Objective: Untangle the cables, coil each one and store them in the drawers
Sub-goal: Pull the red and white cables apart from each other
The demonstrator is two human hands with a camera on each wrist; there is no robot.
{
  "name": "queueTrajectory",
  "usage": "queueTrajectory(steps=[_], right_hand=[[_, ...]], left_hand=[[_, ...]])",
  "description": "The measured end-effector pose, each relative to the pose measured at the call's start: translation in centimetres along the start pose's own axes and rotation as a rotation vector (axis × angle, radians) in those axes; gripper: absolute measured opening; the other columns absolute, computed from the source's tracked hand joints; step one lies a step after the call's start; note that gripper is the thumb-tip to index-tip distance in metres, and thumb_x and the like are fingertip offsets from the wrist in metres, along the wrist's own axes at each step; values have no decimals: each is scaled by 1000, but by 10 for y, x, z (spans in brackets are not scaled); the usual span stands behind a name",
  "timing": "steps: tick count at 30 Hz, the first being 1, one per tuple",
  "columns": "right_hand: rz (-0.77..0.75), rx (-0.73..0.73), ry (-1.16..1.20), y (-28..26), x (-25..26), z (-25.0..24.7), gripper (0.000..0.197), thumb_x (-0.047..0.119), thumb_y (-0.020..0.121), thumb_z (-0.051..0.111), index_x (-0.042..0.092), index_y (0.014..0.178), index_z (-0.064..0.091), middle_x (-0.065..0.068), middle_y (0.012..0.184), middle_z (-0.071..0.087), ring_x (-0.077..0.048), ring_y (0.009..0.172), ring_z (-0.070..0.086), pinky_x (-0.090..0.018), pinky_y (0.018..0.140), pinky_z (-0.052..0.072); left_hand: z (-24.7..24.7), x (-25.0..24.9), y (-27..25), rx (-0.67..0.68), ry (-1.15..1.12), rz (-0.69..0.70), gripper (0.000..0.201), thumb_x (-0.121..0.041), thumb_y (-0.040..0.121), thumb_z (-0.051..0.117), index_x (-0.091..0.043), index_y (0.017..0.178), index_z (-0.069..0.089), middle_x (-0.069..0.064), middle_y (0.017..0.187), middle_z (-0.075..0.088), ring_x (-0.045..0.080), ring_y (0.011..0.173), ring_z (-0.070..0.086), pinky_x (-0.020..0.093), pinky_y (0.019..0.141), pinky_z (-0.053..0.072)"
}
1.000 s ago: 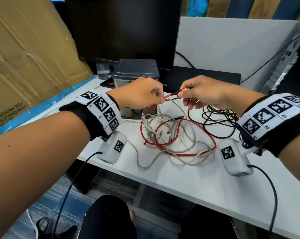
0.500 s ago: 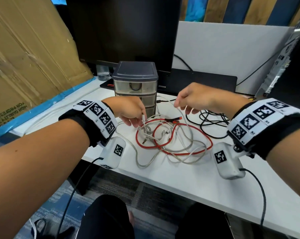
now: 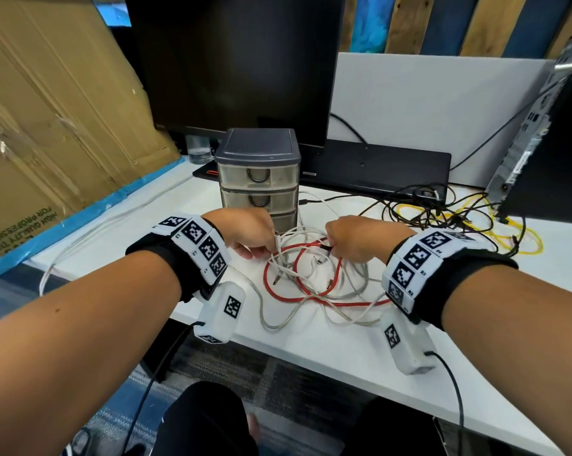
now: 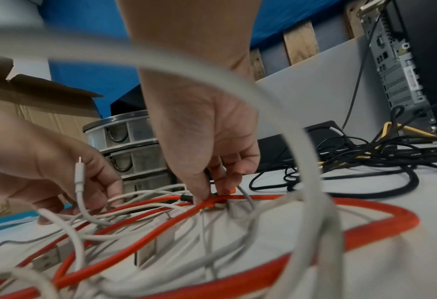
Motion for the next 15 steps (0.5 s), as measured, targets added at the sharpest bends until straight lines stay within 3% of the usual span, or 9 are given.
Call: queueTrajectory(steps=[3,6,9,11,15], right_hand=[[-3,-48,6,-5,-5,-4,7,17,106,44,16,113,43,-1,93,50,-19,83,54,-32,65,41],[-30,-215,41,-11,-12,-26,9,17,105,46,18,103,38,-6,95,54,-25,81,55,-35,60,42],[-80,-334,138,-17,-9,-44,7,23,105,48,17,104,47,-4,100,56,-26,88,57,-41,70,49],[-123,-363,251,-19,-4,-49,5,24,103,54,19,105,55,0,99,56,-22,88,57,-36,69,46],[-164,-404,464,-19,5,-51,4,18,98,65,21,101,65,2,94,63,-16,79,62,-28,64,46]], left_hand=[[-3,-4,0,-29,-55,46,11,-12,101,57,-10,105,67,2,90,70,14,82,65,25,67,51],[-7,-13,0,-74,-199,114,5,-16,100,57,-15,102,62,5,101,73,16,88,68,28,71,52],[-7,-27,-2,-74,-330,176,6,-21,102,59,-15,102,61,-3,77,68,13,74,64,29,73,54],[-8,-35,-3,-57,-366,201,11,-20,102,59,-12,104,66,-9,66,65,13,73,61,32,78,53],[-14,-44,-7,-64,-337,232,17,-6,98,54,-7,96,71,3,80,70,21,82,61,33,78,52]])
Point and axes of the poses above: each hand's wrist, its own y-axis towards the middle knuckle, its own z-axis out of the palm, x = y × z, the point moved 9 cm from there along y, towards the middle knuckle
